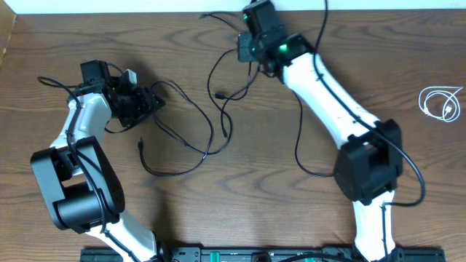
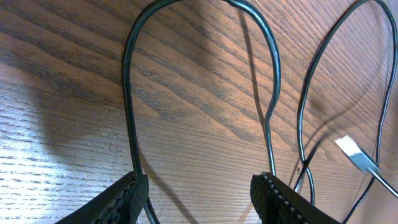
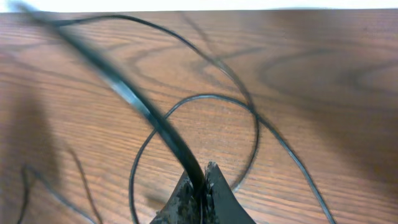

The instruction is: Untangle cables

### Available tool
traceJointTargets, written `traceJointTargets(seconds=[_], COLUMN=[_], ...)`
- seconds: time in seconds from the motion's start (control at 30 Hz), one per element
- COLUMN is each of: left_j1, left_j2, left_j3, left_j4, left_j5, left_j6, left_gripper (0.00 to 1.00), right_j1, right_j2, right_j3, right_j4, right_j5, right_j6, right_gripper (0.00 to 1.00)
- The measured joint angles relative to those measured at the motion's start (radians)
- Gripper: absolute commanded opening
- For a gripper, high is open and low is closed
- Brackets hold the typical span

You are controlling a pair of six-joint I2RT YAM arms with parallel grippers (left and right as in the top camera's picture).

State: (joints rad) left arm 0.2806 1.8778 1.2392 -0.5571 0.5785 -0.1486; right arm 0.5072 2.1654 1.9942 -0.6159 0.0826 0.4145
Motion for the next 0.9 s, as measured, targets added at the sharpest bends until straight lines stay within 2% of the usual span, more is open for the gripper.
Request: traceJointTargets(seconds=[0.33,0.47,0.67,0.9], left_j1=[0.000,0.000,0.000,0.000], left_j2=[0.000,0.000,0.000,0.000], left_j3=[0.000,0.000,0.000,0.000], left_j4=[0.000,0.000,0.000,0.000], left_j5=[0.000,0.000,0.000,0.000], left_j6=[0.000,0.000,0.000,0.000], left_gripper=[0.59,0.59,0.59,0.59], right_j1=[-0.138,-0.164,-0.108,0.004], right_j2=[-0.148,-0.156,-0.113,0.032], right_j3=[0.000,0.000,0.000,0.000], right_j4=[-0.132,-0.178,-0.188,-0.192], right_j5=[-0.135,-0.190,-0.229,-0.245], right_j6=[-0.055,-0.057,-0.013,0.044], right_gripper=[0.01,0.01,0.01,0.01])
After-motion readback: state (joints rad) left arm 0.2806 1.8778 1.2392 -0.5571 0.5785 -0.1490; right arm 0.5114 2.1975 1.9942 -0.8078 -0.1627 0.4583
